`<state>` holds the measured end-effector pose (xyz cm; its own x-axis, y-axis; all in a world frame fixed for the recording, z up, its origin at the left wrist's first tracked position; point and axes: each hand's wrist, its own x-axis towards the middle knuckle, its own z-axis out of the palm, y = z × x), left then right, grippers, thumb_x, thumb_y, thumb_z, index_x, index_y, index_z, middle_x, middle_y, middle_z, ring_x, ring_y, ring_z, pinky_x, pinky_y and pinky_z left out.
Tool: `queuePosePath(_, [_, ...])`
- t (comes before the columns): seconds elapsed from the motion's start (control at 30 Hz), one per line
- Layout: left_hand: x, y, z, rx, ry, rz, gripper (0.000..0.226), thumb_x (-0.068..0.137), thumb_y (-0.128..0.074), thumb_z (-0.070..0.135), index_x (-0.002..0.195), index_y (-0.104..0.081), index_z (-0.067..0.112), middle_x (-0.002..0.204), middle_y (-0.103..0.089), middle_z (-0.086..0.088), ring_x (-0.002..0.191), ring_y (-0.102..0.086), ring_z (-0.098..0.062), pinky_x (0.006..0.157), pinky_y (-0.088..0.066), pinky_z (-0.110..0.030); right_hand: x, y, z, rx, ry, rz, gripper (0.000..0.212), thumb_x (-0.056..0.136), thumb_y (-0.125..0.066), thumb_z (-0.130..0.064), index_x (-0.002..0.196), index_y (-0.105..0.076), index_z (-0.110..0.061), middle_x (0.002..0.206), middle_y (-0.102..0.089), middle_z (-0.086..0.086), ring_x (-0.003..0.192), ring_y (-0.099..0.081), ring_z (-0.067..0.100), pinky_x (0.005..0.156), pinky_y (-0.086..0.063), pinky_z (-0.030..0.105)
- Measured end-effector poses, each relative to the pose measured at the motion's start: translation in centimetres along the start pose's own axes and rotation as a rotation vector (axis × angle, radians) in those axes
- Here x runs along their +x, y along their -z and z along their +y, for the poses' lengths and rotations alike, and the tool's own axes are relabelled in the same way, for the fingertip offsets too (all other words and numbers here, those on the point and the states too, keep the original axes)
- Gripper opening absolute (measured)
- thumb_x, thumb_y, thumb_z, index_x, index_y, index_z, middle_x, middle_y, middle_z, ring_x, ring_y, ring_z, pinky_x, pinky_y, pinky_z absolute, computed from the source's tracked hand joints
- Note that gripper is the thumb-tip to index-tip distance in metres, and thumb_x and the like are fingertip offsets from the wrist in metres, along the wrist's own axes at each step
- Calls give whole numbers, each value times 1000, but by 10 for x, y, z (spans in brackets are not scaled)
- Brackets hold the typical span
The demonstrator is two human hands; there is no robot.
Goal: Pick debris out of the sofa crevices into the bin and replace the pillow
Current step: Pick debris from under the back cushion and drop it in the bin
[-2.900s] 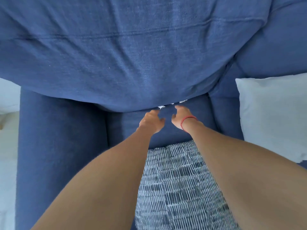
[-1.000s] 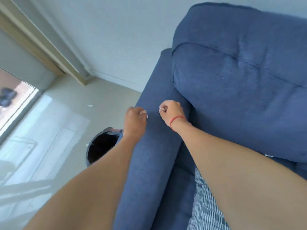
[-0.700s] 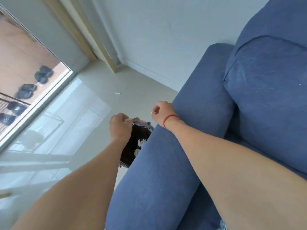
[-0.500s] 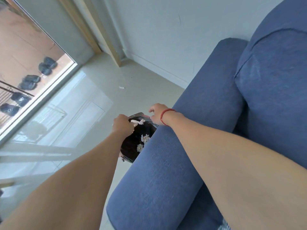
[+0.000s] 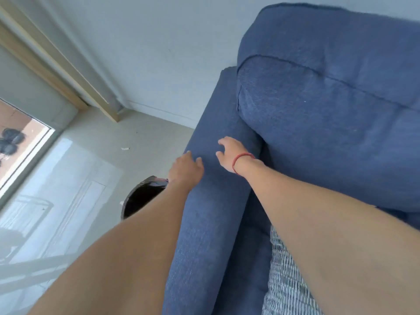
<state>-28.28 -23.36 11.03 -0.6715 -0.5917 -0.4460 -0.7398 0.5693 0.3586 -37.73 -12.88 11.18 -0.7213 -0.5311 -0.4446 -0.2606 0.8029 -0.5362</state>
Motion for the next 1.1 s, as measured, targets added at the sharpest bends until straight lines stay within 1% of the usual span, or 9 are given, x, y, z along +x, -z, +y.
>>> queuePosePath(0.1, [-11, -20, 56, 32, -112, -23, 48, 98, -37, 34, 138, -42, 7, 137, -52, -12, 127, -48, -30, 99, -45, -46, -19, 32, 52, 28, -90, 64, 47, 97, -47, -22, 142, -40, -9, 155, -30, 7, 143, -30, 26, 117, -27, 41])
queuePosePath(0.2, [-26, -48, 107, 22, -216, -94, 47, 99, -38, 31, 138, -41, 6, 138, -51, -12, 129, -45, -29, 101, -41, -45, -41, 58, 108, 79, -192, 120, 44, 97, -46, -21, 138, -43, -7, 153, -33, 7, 141, -33, 26, 115, -31, 40])
queuePosePath(0.37, [-61, -116, 177, 160, -374, -257, 44, 98, -40, 29, 135, -42, 5, 139, -47, -12, 131, -42, -28, 105, -39, -41, -87, 82, 195, 155, -344, 167, 42, 97, -44, -20, 137, -44, -7, 151, -36, 7, 139, -36, 27, 113, -33, 39])
queuePosePath(0.47, [-77, -161, 212, 211, -410, -332, 40, 97, -40, 30, 131, -46, 9, 134, -51, -11, 125, -47, -29, 104, -41, -43, -113, 87, 246, 195, -420, 183, 42, 98, -43, -19, 138, -44, -7, 148, -41, 7, 137, -38, 27, 110, -35, 40])
queuePosePath(0.53, [-88, -193, 232, 243, -419, -382, 44, 97, -40, 32, 135, -43, 10, 138, -48, -11, 127, -46, -28, 104, -41, -42, -130, 87, 282, 219, -479, 188, 42, 98, -43, -19, 138, -44, -7, 147, -42, 8, 135, -41, 28, 107, -37, 40])
queuePosePath(0.73, [-116, -282, 267, 343, -441, -518, 46, 96, -41, 34, 139, -39, 17, 139, -47, -9, 120, -52, -28, 97, -46, -42, -167, 70, 385, 352, -660, 176, 36, 95, -44, -17, 129, -50, -6, 134, -52, 13, 117, -56, 31, 95, -46, 38])
queuePosePath(0.9, [-123, -349, 290, 402, -446, -597, 50, 96, -42, 33, 142, -36, 14, 144, -41, -11, 121, -52, -30, 96, -48, -40, -174, 54, 453, 426, -728, 168, 45, 94, -46, -16, 139, -41, -11, 143, -46, 7, 127, -50, 27, 99, -43, 34])
queuePosePath(1.03, [-117, -397, 311, 436, -511, -615, 62, 95, -45, 33, 150, -21, 18, 155, -27, -9, 138, -35, -28, 108, -39, -43, -169, 47, 498, 430, -714, 164, 57, 94, -47, -12, 148, -29, -12, 154, -31, 3, 139, -38, 23, 109, -34, 31])
queuePosePath(1.1, [-114, -415, 320, 426, -570, -591, 66, 94, -48, 31, 152, -18, 19, 159, -20, -5, 143, -27, -28, 112, -34, -44, -166, 40, 515, 405, -700, 151, 58, 94, -47, -9, 148, -28, -10, 157, -24, 5, 142, -32, 24, 113, -30, 33])
